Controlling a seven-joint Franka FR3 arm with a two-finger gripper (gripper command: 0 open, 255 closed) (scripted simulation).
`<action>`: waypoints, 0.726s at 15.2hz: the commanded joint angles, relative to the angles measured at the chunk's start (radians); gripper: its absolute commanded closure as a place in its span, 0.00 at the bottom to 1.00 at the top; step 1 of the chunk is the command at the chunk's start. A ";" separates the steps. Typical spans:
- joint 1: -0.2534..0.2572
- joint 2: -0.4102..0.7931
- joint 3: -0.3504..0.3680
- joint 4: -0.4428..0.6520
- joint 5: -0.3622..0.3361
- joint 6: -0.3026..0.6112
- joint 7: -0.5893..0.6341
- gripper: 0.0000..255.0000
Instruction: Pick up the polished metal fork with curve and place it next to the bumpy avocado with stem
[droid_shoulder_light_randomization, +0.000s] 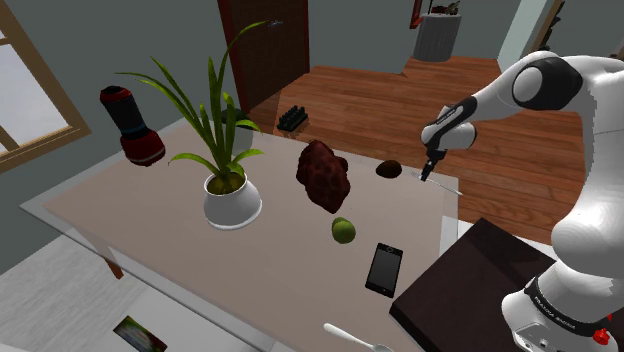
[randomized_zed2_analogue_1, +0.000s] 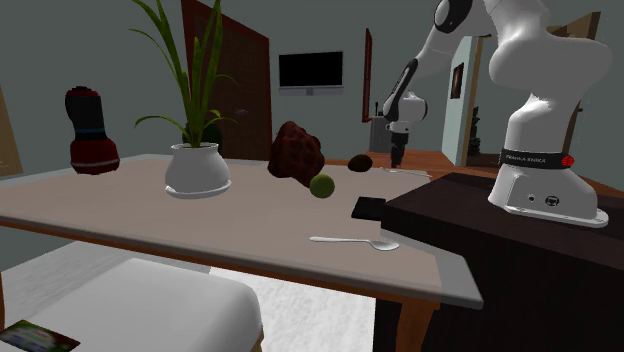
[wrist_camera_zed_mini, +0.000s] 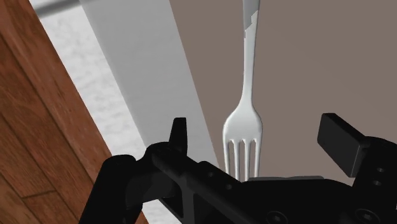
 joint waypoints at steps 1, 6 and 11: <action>-0.003 -0.043 0.000 -0.015 0.000 -0.028 -0.002 0.00; -0.005 -0.094 0.001 -0.030 0.001 -0.064 -0.002 0.00; -0.005 -0.094 0.001 -0.030 0.001 -0.064 -0.002 0.00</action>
